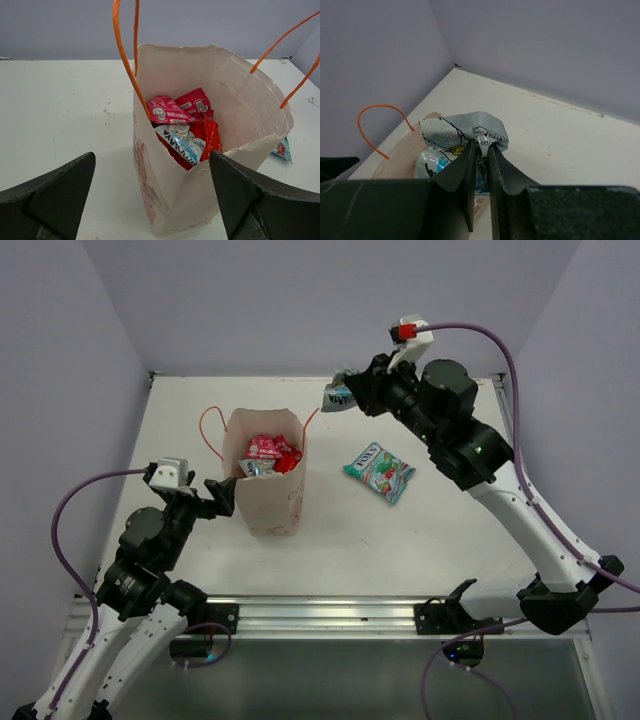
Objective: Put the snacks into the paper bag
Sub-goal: Place the snack in the paper bag.
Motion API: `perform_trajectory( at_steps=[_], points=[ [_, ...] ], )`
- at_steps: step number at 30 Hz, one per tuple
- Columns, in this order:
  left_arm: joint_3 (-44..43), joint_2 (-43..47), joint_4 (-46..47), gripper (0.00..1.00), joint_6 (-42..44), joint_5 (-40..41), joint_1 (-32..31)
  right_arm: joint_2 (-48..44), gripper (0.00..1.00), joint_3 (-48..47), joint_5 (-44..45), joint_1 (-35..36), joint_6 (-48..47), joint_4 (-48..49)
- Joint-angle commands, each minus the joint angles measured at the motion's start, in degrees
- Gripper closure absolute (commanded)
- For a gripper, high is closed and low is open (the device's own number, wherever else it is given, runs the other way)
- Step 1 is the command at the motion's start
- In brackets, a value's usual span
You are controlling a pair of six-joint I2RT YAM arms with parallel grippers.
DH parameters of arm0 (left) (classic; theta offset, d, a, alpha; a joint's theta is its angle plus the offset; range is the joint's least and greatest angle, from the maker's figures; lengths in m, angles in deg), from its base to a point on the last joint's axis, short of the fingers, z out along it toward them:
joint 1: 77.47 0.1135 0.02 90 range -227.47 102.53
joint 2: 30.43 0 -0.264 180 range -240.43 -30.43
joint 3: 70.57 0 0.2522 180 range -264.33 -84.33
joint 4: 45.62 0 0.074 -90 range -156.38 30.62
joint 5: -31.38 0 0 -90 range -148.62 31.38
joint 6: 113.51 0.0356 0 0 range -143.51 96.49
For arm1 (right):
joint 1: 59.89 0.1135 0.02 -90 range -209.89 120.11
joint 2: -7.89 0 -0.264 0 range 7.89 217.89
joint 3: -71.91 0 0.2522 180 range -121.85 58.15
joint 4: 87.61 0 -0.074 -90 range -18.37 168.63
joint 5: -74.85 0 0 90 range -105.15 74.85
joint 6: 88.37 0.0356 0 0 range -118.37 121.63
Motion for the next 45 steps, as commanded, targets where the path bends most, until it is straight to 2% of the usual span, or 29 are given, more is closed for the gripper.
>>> perform_trajectory(
  at_steps=[1,11,16,26,30,35,40,45],
  points=[
    [0.19,-0.58,2.78,0.0,1.33,-0.94,0.11,2.51,1.0,-4.69,-1.61,4.46,-3.21,3.35],
    [0.19,-0.58,2.61,0.0,1.33,-0.77,0.11,11.55,1.0,-9.79,-1.26,14.05,-7.95,2.83],
    [0.19,-0.76,2.61,0.0,1.41,-1.03,0.11,16.4,1.0,-12.52,-1.25,17.22,-10.24,-1.12],
    [0.19,-0.23,2.61,0.0,1.41,-0.86,0.11,23.34,1.0,-11.56,-4.07,17.84,-12.27,-5.34],
    [0.19,-0.32,2.61,0.0,1.33,-1.03,0.11,23.52,1.0,-7.88,-3.19,17.84,-12.53,-4.47],
    [0.19,-0.14,2.61,0.0,1.41,-1.03,0.11,23.52,1.0,-6.02,3.48,17.75,-12.53,-4.11],
    [0.19,-0.14,2.61,0.0,1.41,-0.95,0.11,24.66,1.0,-7.86,6.47,17.84,-12.36,-8.67],
    [0.19,-0.14,2.61,0.0,1.41,-1.03,0.11,23.53,0.87,-5.68,8.85,17.75,-10.6,-9.83]
  ],
)
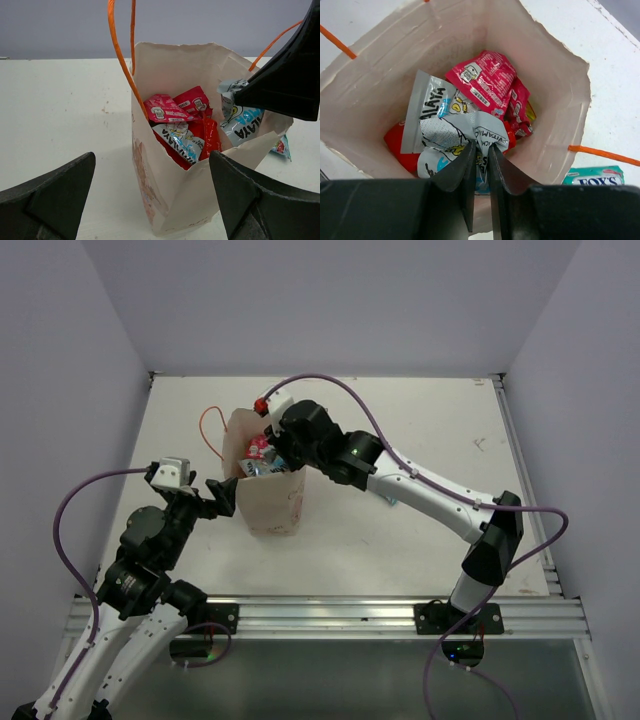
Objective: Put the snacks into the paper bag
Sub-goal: Place the snack in the paper bag.
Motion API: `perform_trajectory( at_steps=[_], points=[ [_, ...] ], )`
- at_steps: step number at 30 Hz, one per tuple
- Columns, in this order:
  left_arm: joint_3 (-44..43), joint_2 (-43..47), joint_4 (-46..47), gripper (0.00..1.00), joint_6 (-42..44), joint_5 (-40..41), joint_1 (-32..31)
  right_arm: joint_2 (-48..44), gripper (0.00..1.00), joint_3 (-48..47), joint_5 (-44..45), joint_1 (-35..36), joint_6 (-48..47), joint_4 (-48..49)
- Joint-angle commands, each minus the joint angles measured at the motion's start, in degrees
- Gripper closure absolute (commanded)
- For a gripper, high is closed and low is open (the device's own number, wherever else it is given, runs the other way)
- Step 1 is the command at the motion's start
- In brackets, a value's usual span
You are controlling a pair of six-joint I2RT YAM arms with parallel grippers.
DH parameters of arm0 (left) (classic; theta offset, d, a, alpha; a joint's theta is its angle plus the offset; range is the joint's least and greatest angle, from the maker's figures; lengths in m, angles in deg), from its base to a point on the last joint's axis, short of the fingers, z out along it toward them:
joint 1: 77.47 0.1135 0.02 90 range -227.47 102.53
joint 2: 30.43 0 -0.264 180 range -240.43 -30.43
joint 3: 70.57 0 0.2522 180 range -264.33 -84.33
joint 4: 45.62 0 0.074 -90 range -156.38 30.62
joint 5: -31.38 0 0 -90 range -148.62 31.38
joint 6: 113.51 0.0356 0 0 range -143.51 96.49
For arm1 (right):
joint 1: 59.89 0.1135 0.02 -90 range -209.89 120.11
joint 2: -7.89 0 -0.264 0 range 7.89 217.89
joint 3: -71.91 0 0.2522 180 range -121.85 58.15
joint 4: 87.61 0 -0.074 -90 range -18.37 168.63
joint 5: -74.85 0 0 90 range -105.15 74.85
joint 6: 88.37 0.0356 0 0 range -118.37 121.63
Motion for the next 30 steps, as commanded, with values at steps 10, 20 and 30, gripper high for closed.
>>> perform_trajectory(
  at_steps=[10,20,30],
  points=[
    [0.28,-0.1,2.7,0.0,1.0,-0.4,0.11,-2.56,0.39,0.3,1.79,-0.17,2.28,-1.11],
    [0.19,-0.19,2.61,0.0,1.0,-0.4,0.11,-9.85,0.02,1.61,-4.8,-0.08,4.13,1.96],
    [0.28,-0.01,2.52,0.0,1.0,-0.22,0.11,-18.46,0.01,4.87,-1.84,0.0,4.48,3.2]
  ],
)
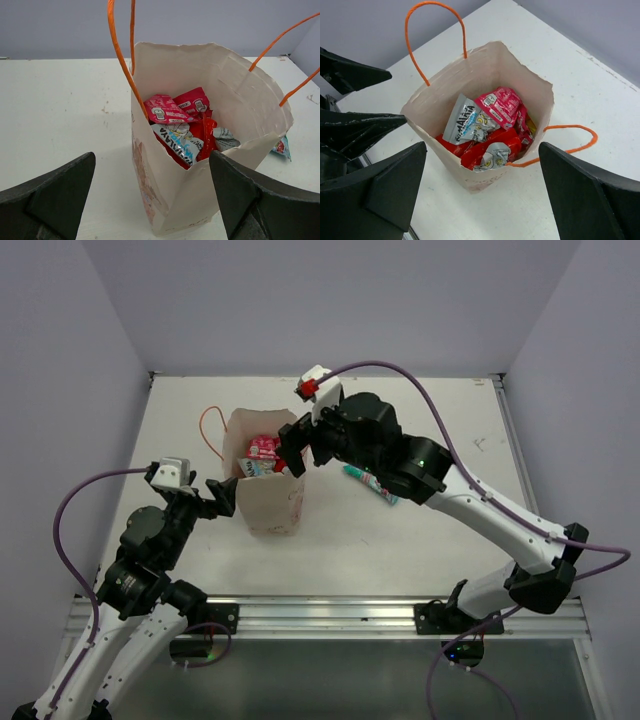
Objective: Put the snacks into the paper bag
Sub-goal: Place the snack in the paper bag, then pick up the snack from the center of the board.
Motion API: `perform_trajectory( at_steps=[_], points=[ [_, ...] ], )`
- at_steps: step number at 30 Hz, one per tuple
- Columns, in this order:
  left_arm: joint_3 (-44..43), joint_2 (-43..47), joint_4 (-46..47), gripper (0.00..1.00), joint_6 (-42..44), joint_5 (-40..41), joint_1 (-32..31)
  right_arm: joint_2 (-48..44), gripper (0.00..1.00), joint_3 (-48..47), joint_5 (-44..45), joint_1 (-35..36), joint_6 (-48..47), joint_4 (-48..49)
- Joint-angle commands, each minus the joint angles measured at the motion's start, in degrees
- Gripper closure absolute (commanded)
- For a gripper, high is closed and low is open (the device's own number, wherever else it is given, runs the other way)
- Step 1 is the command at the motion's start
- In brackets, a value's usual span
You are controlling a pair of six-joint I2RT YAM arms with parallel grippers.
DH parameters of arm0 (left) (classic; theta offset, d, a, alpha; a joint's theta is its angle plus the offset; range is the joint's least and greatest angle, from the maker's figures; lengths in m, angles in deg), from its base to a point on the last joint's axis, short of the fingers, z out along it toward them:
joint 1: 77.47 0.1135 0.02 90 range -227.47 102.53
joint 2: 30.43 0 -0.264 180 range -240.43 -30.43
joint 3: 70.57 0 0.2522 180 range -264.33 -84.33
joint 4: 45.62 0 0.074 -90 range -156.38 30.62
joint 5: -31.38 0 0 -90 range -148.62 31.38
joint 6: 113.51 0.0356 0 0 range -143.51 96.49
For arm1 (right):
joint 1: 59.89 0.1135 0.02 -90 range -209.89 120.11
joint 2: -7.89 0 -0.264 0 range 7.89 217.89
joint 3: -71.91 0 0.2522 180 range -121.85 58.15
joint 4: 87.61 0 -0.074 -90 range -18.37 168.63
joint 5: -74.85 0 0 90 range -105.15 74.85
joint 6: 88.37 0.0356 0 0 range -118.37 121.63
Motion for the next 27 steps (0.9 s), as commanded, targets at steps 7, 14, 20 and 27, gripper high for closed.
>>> perform_trajectory(
  at_steps=[7,14,20,27],
  points=[
    [0.19,-0.01,2.52,0.0,1.0,-0.37,0.11,-7.36,0.01,4.38,12.3,-1.37,1.98,-1.66],
    [0.19,0.25,2.61,0.0,1.0,-0.2,0.11,-11.93,0.02,10.35,9.94,-11.3,5.86,-3.43],
    [0.19,-0.01,2.61,0.0,1.0,-0.29,0.11,-13.79,0.02,17.82,9.33,-19.99,7.53,-0.97],
    [0.28,0.17,2.61,0.0,0.91,-0.11,0.11,-11.6,0.03,24.42,3.88,-29.05,9.82,1.93]
  ],
)
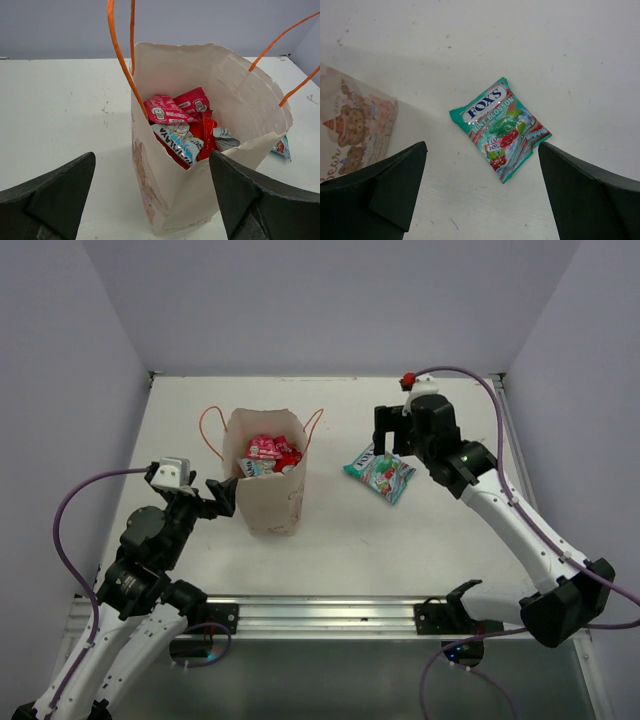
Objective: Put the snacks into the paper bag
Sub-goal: Pick up the snack from the center of the board.
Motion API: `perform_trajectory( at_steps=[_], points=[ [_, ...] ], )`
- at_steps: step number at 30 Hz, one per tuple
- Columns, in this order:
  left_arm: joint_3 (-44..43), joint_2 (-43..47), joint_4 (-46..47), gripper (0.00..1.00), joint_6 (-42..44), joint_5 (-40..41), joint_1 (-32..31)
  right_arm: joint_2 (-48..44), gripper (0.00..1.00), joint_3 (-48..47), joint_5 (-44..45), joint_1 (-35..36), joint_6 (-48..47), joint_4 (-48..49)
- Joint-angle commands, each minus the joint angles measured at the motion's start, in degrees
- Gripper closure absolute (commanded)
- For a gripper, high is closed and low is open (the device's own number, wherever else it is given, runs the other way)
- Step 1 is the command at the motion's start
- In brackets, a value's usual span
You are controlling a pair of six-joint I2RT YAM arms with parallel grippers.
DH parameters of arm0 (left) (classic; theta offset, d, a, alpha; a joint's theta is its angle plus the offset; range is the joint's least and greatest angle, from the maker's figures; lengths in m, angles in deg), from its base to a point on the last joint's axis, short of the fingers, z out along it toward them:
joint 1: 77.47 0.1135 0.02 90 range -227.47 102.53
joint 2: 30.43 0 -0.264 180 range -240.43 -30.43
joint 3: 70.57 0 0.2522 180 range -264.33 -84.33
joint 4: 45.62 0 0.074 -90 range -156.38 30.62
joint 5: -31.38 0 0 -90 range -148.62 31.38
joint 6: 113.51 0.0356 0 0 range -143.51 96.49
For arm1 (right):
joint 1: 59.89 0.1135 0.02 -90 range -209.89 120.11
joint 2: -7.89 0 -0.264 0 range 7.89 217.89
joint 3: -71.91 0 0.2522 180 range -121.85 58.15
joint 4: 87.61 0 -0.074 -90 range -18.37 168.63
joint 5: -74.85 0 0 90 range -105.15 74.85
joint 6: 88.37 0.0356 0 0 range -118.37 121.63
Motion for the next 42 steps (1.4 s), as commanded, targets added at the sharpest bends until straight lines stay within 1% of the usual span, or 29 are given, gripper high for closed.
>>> perform_trajectory(
  at_steps=[1,2,5,9,13,18,21,25,28,30,34,35,38,42],
  points=[
    [0.19,0.14,2.61,0.0,0.98,-0.2,0.11,2.09,0.03,2.26,-5.21,-3.57,2.51,4.16],
    [0.19,0.06,2.61,0.0,0.98,-0.11,0.11,3.06,0.03,2.7,-6.36,-5.85,2.78,5.04],
    [0.19,0.23,2.52,0.0,0.98,-0.2,0.11,6.75,0.04,4.37,-10.58,-9.2,3.92,6.97],
    [0.19,0.41,2.52,0.0,0.98,-0.02,0.11,11.06,0.04,6.04,-12.96,-11.32,5.33,9.0],
    [0.19,0.32,2.52,0.0,0.98,-0.02,0.11,15.45,0.04,7.62,-12.09,-11.76,6.74,9.79],
    [0.28,0.41,2.52,0.0,0.98,-0.03,0.11,21.07,0.04,9.3,-8.23,-11.85,7.7,11.11],
    [0.28,0.58,2.61,0.0,0.89,-0.02,0.11,23.01,0.05,10.7,-7.34,-11.76,9.11,11.99],
    [0.28,0.5,2.61,0.0,1.06,-0.02,0.11,24.78,0.06,13.51,-5.58,-11.67,13.31,12.17],
    [0.28,0.67,2.61,0.0,1.06,-0.03,0.11,24.43,0.07,16.23,-3.66,-10.18,16.48,11.9],
    [0.28,0.67,2.61,0.0,1.06,0.06,0.11,24.08,0.07,18.16,-2.16,-7.9,18.16,11.2],
    [0.19,0.58,2.61,0.0,1.06,-0.11,0.11,23.2,0.07,21.59,-0.04,-2.54,24.73,11.11],
    [0.19,0.58,2.61,0.0,1.06,-0.11,0.11,22.67,0.07,22.3,-0.39,-0.27,25.89,11.89],
    [0.19,0.67,2.52,0.0,1.06,-0.11,0.11,21.09,0.07,24.59,-1.53,3.17,30.2,14.0],
    [0.19,0.85,2.61,0.0,0.98,-0.03,0.19,17.76,0.07,26.0,-5.04,5.46,34.07,16.2]
  ],
)
